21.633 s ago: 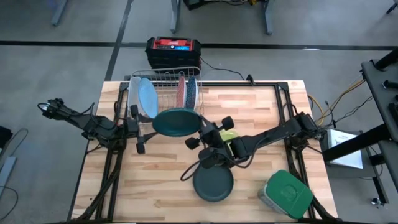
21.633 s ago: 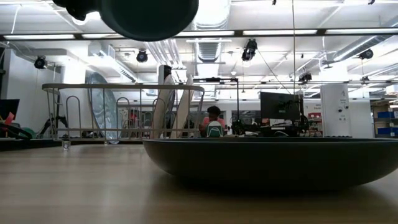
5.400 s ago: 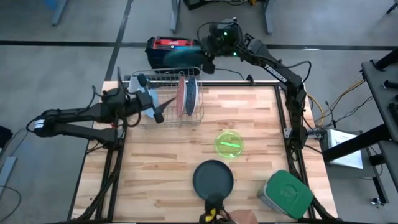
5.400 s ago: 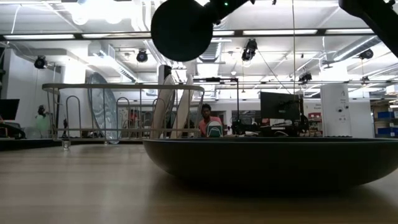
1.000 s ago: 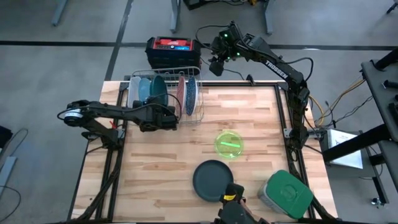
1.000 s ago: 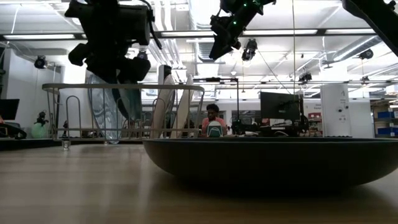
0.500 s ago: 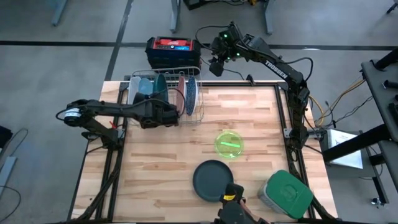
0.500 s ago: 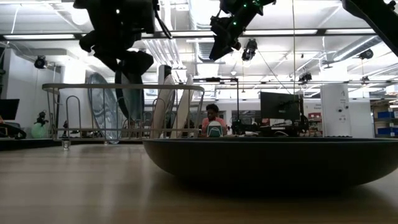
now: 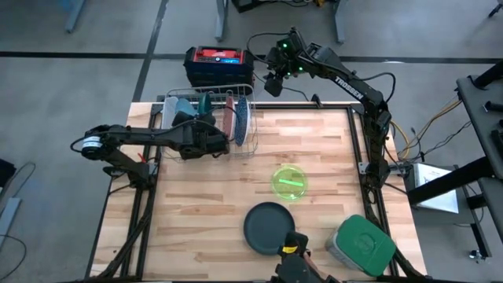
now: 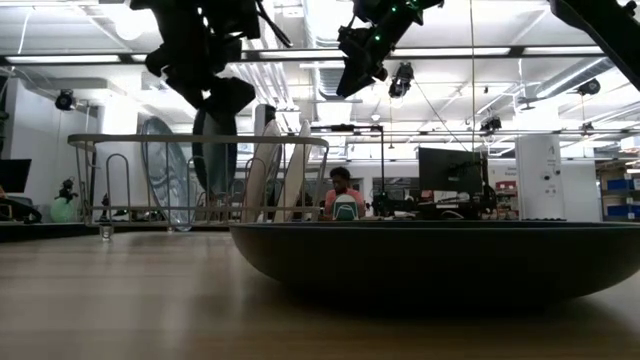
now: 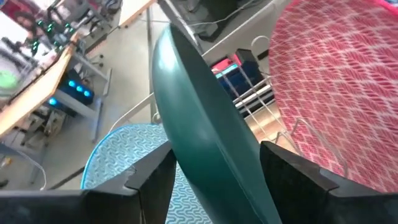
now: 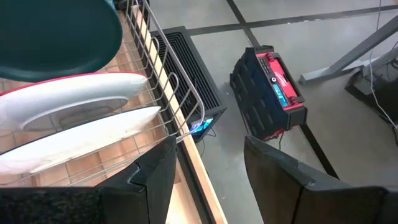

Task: Sort dishes
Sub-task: Put the green plate into the dish rack

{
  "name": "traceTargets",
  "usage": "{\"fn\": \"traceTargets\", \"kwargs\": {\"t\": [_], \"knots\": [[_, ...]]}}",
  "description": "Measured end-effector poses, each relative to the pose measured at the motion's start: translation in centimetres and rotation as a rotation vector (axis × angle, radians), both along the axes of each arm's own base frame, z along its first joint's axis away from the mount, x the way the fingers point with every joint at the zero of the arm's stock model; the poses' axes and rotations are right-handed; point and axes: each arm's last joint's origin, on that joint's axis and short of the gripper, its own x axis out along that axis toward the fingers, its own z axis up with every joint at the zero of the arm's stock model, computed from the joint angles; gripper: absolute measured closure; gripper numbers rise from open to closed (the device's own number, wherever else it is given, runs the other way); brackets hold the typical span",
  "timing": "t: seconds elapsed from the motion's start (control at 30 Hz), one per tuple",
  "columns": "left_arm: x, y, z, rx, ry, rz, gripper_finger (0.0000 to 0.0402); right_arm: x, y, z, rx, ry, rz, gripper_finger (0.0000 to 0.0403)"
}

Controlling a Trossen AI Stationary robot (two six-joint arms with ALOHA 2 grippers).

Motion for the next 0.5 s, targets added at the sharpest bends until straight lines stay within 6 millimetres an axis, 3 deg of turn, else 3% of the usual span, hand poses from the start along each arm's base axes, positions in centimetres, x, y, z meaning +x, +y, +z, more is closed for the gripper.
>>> {"fn": "traceTargets", "kwargs": {"t": [0.2, 0.5], "knots": [[0.8, 0.1, 0.1, -0.005, 0.066, -0.088, 0.0182, 0.0, 0.0, 0.0, 0.000, 0.000, 0.000, 0.0224], [1.6, 0.3, 0.2, -0.021, 0.032, -0.136, 0.0182, 0.0, 0.0, -0.1, 0.012, 0.001, -0.008, 0.0224]]}}
